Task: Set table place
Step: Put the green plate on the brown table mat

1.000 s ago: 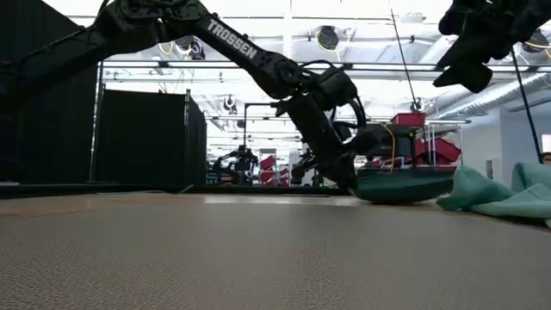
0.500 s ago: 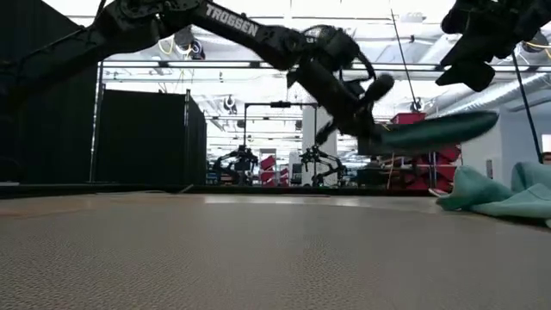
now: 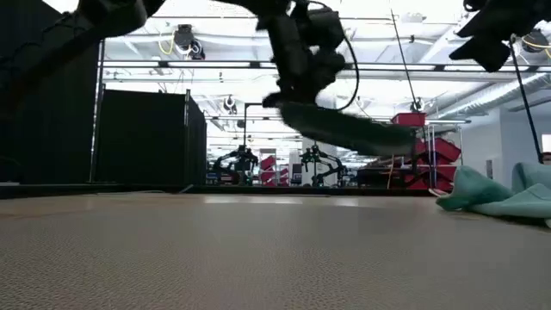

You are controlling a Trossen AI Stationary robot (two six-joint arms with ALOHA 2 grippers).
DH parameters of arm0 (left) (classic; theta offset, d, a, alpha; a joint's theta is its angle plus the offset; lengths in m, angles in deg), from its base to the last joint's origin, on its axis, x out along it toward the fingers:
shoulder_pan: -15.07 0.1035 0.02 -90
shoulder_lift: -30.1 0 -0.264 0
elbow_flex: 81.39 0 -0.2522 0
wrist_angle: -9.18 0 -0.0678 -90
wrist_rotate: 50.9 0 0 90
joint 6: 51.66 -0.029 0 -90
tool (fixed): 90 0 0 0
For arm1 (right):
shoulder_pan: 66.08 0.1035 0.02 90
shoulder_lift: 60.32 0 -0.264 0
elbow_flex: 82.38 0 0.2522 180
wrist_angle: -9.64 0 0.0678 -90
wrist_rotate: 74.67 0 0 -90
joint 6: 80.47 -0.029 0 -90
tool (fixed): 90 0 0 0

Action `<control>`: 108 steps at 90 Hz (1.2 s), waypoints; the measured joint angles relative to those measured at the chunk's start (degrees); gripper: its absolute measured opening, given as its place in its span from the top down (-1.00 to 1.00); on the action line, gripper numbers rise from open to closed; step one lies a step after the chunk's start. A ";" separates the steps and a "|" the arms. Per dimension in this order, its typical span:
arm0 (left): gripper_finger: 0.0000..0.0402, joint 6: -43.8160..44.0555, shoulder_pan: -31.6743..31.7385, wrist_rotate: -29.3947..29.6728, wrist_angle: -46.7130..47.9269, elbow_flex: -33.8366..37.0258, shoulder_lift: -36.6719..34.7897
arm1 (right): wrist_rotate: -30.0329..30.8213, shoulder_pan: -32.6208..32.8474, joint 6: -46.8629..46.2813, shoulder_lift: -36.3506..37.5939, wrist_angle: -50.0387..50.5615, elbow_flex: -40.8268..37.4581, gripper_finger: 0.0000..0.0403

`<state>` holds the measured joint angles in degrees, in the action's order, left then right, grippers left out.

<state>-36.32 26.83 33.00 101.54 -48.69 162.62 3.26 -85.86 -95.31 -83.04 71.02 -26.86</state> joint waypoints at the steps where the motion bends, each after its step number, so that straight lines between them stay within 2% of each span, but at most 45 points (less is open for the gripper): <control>1: 1.00 -0.25 -0.48 -0.04 0.74 0.04 -0.09 | -0.01 0.00 -0.09 0.00 0.13 0.00 0.01; 9: 1.00 -2.65 -4.84 0.02 5.33 0.11 -0.82 | 0.00 0.02 -0.49 -0.03 1.57 0.00 0.01; 29: 1.00 -0.04 -16.08 0.72 5.78 0.05 -5.20 | 0.00 0.02 -2.29 -0.04 1.94 0.00 0.01; 60: 1.00 16.71 -30.75 13.94 11.38 1.12 -11.17 | -0.06 0.02 -5.60 -0.02 1.09 -0.07 0.01; 84: 1.00 35.10 -39.51 21.15 8.70 13.67 -17.67 | -0.26 0.02 -5.71 -0.15 0.13 -0.35 0.01; 95: 1.00 35.90 -39.68 24.31 -3.02 23.52 -21.77 | -0.33 0.03 -5.99 -0.26 -0.62 -0.35 0.01; 102: 1.00 33.95 -37.47 23.58 -11.14 30.50 -23.88 | -1.19 0.19 -6.39 -0.36 -0.84 -0.35 0.01; 108: 1.00 33.62 -35.13 20.40 -13.88 36.82 -25.28 | -1.50 0.89 -6.75 -0.39 -1.05 -0.35 0.01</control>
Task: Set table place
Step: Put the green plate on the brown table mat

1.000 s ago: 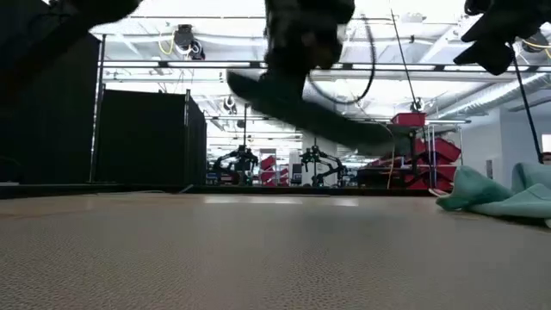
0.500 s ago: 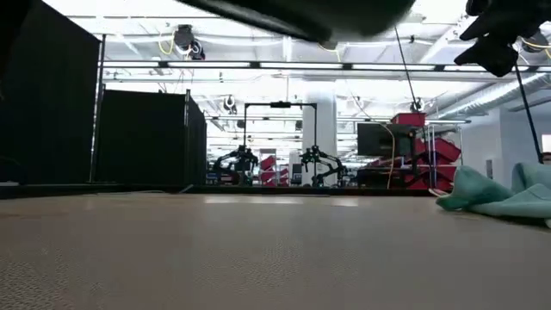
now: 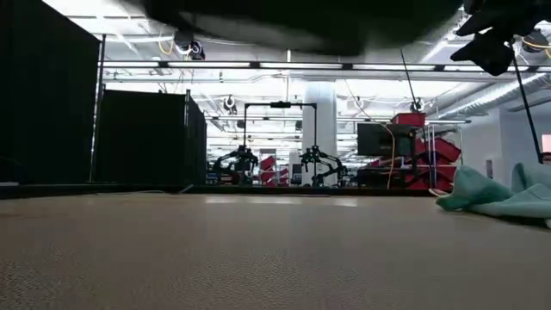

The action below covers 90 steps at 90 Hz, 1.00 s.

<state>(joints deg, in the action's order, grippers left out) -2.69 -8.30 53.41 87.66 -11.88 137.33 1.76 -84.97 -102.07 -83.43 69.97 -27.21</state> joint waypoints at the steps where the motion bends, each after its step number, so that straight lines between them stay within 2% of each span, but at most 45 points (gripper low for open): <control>1: 1.00 -0.08 0.41 -0.68 -0.60 1.02 -0.21 | -0.03 0.16 -0.09 0.00 0.00 0.00 0.01; 14: 1.00 -1.83 3.17 -8.43 -12.48 13.48 -3.92 | 0.09 2.36 -0.27 0.00 -0.03 -0.02 0.01; 22: 1.00 -2.15 3.74 -10.10 -22.12 18.50 -5.53 | 0.24 3.15 -0.27 -0.02 -0.43 -0.04 0.01; 31: 1.00 -1.69 3.85 -11.62 -28.05 21.92 -5.83 | 1.36 3.32 -0.27 -0.16 -2.71 -0.04 0.01; 58: 1.00 0.56 1.33 -12.50 -37.67 26.31 -4.63 | 1.56 3.32 -0.27 -2.38 -4.20 -0.04 0.01; 90: 1.00 1.28 0.50 -11.18 -38.61 26.79 -1.68 | 1.55 3.32 -0.88 -5.17 -5.69 -0.04 0.01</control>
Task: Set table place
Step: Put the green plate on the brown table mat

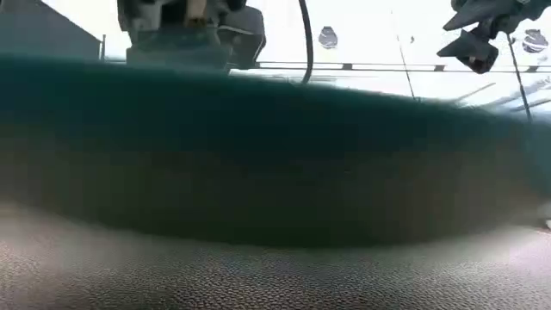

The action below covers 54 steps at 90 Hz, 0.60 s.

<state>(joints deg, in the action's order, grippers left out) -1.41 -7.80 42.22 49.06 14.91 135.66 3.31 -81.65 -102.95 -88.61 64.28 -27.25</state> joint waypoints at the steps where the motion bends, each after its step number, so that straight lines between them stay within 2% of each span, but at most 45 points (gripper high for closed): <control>1: 1.00 -0.02 -0.01 -0.10 -0.23 0.00 0.15 | 0.00 0.00 0.00 -0.04 0.00 0.00 0.01; 54: 1.00 -2.98 0.13 1.63 -0.04 -0.02 1.76 | -0.04 0.00 -0.66 -0.66 -0.37 0.00 0.01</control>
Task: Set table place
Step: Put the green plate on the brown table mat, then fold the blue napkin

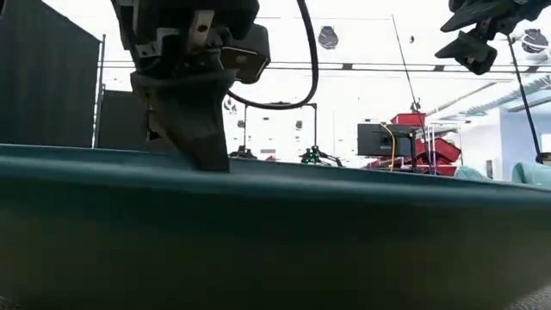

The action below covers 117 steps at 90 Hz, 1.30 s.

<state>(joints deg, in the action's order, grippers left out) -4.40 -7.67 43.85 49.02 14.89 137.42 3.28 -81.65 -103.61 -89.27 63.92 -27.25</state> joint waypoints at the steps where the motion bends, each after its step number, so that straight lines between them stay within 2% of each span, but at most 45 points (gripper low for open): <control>1: 1.00 -0.05 0.00 0.00 -0.01 0.00 0.00 | 0.00 0.00 0.00 0.00 0.00 0.00 0.01; 13: 0.92 -0.18 0.00 0.00 -0.07 0.00 -0.01 | 0.00 0.00 0.00 0.00 0.02 0.00 0.01; 36: 0.54 -3.01 0.00 0.07 -2.21 0.00 0.01 | 0.00 0.00 0.06 0.00 0.02 0.00 0.01; 49: 0.42 -3.14 0.66 0.07 -1.93 0.00 0.01 | -0.02 0.00 0.11 0.00 0.02 0.00 0.01; 74: 0.39 -5.59 2.35 0.21 4.56 -3.74 0.01 | -0.02 0.00 0.02 0.00 0.02 0.00 0.01; 97: 0.39 -12.44 3.52 3.02 10.60 -11.32 0.03 | -0.05 0.01 -1.62 0.00 0.39 0.00 0.01; 110: 0.39 -17.21 3.76 3.26 9.85 -14.71 0.03 | -0.11 3.04 -4.67 0.17 6.43 -1.09 0.01; 117: 0.39 -20.23 4.12 3.27 6.20 -15.42 0.03 | -0.11 5.99 -7.44 1.03 7.74 -4.09 0.01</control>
<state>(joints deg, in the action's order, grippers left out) -24.63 -3.56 47.12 55.21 -0.53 137.45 3.17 -75.67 -111.04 -88.24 71.66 -31.34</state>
